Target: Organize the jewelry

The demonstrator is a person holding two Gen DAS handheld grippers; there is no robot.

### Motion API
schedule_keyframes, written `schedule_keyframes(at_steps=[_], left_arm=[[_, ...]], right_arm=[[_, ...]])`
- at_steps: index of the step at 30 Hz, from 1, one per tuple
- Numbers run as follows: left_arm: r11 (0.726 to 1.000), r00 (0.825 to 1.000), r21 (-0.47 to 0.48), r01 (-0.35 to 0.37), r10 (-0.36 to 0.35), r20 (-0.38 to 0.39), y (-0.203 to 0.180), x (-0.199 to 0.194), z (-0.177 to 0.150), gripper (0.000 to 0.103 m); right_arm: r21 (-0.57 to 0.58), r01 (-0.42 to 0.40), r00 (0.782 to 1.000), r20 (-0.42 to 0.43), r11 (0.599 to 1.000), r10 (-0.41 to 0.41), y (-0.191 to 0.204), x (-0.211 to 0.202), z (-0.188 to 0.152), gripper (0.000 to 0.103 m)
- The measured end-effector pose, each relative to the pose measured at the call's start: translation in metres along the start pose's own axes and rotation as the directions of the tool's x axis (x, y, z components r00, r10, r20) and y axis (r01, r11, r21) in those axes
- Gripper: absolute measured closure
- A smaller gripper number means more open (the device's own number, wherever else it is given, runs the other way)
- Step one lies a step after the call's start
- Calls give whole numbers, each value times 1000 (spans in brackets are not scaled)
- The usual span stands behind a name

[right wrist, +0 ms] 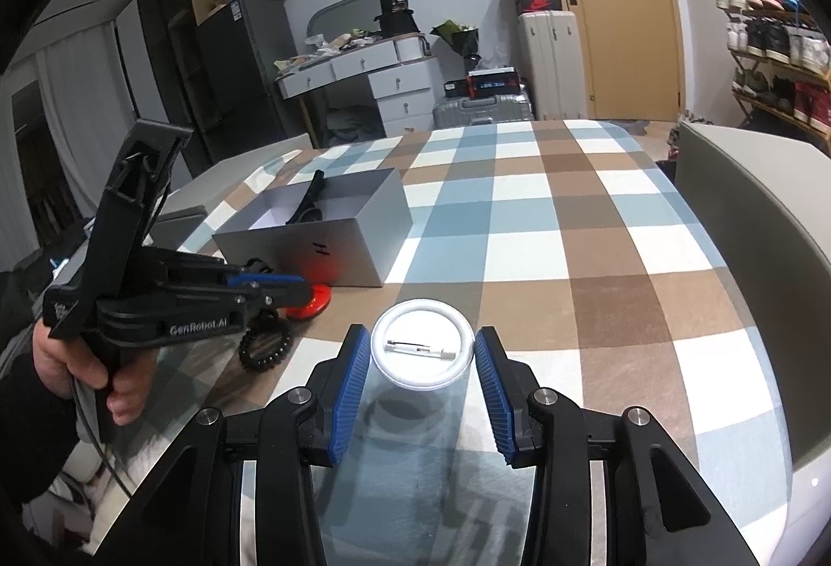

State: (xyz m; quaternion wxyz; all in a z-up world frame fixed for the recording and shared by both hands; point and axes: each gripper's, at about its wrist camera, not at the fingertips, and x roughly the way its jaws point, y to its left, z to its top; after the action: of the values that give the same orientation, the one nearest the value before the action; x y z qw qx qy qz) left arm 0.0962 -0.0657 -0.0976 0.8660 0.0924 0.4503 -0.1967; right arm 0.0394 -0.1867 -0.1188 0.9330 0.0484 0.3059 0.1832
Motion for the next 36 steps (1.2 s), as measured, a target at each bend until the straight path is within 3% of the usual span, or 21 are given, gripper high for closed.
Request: schedule_keyframes(at_steps=[6,8,13,16,24,26,31,36], left_arm=[[999,997,-9,-30,30,-69,7,21,3,86],[999,997,1,-36,35,-72,5,23,4,74],[997,995,9,-71,71,-63,4,24,5,58],[994,992,5,-107,107,-70,6,27,5,37],[992,992,73,-106,111,-67,-4,31,2,37],[996,995,61,-66,70,-67,-3,29,2,52],[995,997,82,-57,62,-52,-8,25,0,72],[997,999,74,-32,35,-39,-7,20,-3,78]], right_arm=[[-8,-5,1000,2,1000,5,3,-1,0,62],[-10,-4,1000,1,1000,4,4,-1,0,62],[7,-14,1000,-11,1000,14,0,3,-2,62],[21,-35,998,-57,999,36,-1,12,-5,61],[-19,-27,991,-134,999,25,4,33,-14,58],[-20,-12,987,-161,1000,8,3,41,-14,54],[-67,28,981,-190,997,-41,7,48,-14,53],[-165,81,974,-196,983,-113,20,53,-16,55]])
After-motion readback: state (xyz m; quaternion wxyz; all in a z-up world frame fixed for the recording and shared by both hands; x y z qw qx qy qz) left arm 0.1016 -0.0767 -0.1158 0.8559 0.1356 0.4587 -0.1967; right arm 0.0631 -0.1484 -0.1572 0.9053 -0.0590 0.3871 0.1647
